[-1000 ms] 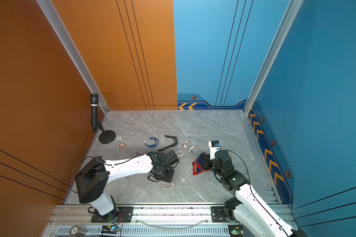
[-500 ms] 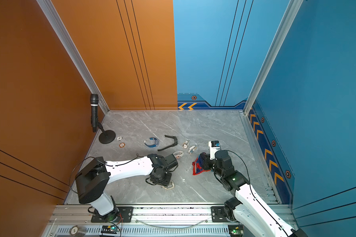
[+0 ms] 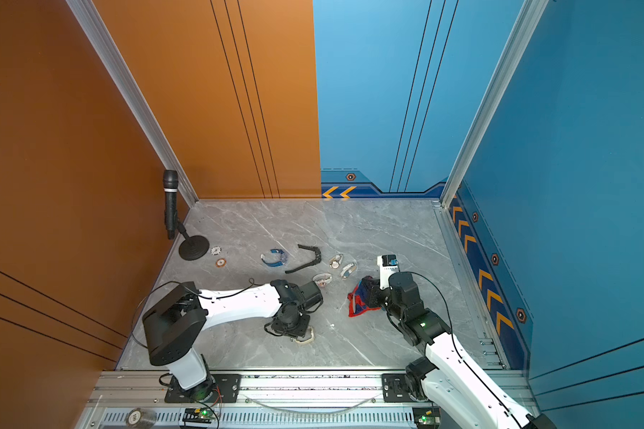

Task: Wipe the watch dial
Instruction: Move the watch to the center of the board.

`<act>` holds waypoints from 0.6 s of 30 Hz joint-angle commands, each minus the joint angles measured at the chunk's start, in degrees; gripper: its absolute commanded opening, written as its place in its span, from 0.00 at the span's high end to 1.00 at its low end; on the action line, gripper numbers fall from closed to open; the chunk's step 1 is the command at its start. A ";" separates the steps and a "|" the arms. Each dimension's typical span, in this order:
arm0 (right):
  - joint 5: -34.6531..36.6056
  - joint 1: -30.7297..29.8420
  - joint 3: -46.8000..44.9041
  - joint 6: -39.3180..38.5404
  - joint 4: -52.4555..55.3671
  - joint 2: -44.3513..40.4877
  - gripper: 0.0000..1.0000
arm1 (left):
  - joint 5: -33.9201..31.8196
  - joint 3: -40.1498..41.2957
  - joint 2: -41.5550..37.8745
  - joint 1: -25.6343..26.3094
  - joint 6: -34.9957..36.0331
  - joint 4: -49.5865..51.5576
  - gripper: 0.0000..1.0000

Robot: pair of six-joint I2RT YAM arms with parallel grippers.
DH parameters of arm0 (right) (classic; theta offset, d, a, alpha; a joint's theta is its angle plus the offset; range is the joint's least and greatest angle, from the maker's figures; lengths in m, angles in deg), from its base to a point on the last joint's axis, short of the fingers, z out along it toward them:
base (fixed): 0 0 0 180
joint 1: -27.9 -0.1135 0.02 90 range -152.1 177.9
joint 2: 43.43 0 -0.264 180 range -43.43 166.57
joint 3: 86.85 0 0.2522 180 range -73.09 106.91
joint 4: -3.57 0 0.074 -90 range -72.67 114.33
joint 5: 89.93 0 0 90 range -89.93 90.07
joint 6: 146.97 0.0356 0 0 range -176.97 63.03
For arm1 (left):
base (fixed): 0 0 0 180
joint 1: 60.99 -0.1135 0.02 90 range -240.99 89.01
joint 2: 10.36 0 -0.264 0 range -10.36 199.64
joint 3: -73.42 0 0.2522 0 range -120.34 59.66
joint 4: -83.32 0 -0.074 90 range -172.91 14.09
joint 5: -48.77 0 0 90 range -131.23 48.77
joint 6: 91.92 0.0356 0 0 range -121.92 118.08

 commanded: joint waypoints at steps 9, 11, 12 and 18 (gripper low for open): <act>1.57 0.49 -0.41 0.59 -0.41 -1.22 1.00 | -12.03 -13.09 4.47 -1.23 17.85 5.86 0.97; 1.73 0.53 -0.36 0.61 -0.41 -1.26 1.00 | -14.57 -15.93 5.71 -0.96 23.32 5.82 0.97; 1.72 0.58 -0.27 0.61 -0.41 -1.26 1.00 | -15.50 -17.16 6.27 -0.95 26.33 5.79 0.98; 2.35 0.76 0.27 0.53 0.88 -2.30 1.00 | -14.04 -23.97 13.39 -1.00 40.91 6.70 0.98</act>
